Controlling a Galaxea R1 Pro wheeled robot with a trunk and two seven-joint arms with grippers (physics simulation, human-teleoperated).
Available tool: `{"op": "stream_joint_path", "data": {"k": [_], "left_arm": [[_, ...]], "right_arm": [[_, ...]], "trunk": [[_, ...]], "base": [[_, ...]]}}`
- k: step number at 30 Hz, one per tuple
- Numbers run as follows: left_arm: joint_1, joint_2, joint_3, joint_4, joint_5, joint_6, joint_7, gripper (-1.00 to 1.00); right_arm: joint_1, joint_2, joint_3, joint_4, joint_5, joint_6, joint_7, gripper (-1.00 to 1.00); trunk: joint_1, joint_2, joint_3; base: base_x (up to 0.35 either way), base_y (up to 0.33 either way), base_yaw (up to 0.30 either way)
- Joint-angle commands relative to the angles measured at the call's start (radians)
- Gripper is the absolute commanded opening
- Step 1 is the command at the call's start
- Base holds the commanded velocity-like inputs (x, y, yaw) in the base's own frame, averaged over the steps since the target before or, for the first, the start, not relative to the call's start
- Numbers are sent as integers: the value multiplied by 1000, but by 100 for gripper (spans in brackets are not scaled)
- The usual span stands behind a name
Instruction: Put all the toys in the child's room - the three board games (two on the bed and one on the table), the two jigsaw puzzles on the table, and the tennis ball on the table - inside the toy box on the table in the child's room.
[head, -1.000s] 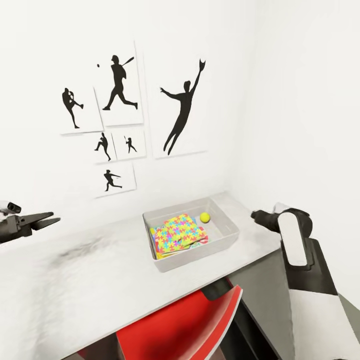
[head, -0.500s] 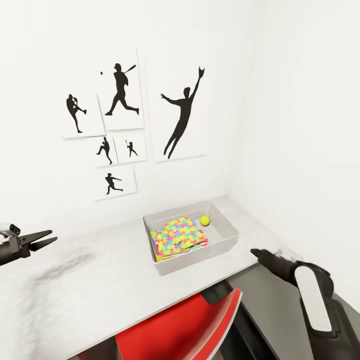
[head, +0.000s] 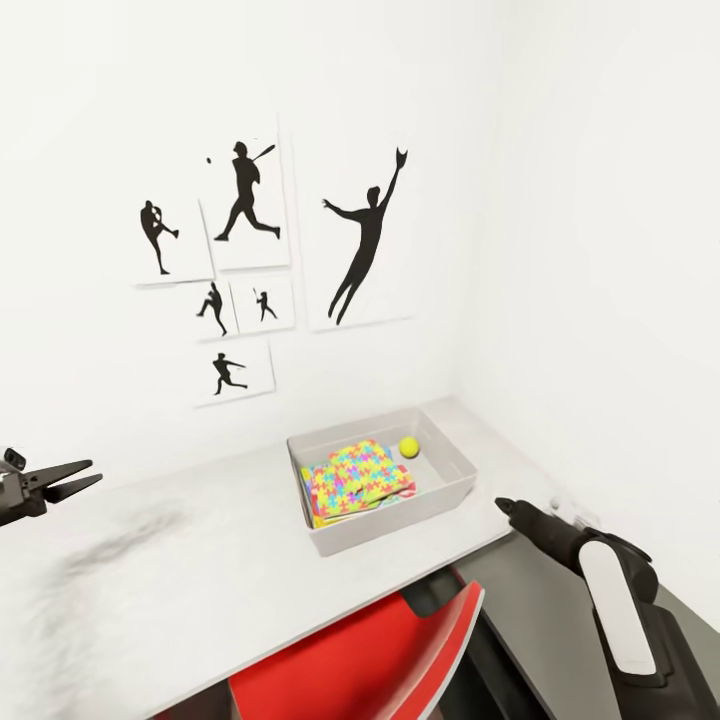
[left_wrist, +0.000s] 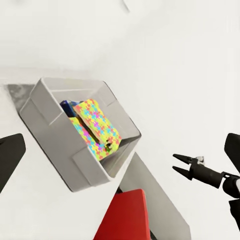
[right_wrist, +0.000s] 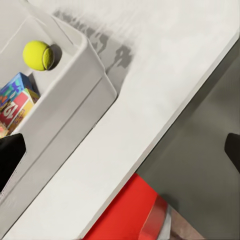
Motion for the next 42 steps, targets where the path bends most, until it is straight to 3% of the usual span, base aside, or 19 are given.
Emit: {"op": "stream_joint_path", "data": {"k": [1,10,27,42], "left_arm": [[-1,0,0,0,-1,11,-4,100],[-1,3,0,1,0,11,-4,100],[-1,0,0,1,0,11,-4,100],[-1,0,-1,1,0,10,-4,100]], "right_arm": [[-1,0,1,-1,-10,-3,-9,100],[0,0,3,2,-10,-38,-9,100],[1,2,3,0,-10,-57,-9,100],[1,2,7,0,-10,-91,-9,100]], "trunk": [[0,-1,0],[0,-1,14],[0,-1,20],[0,-1,44]], "base": [[0,0,0],[-110,0,0],[-147,0,0],[-295,0,0]]}}
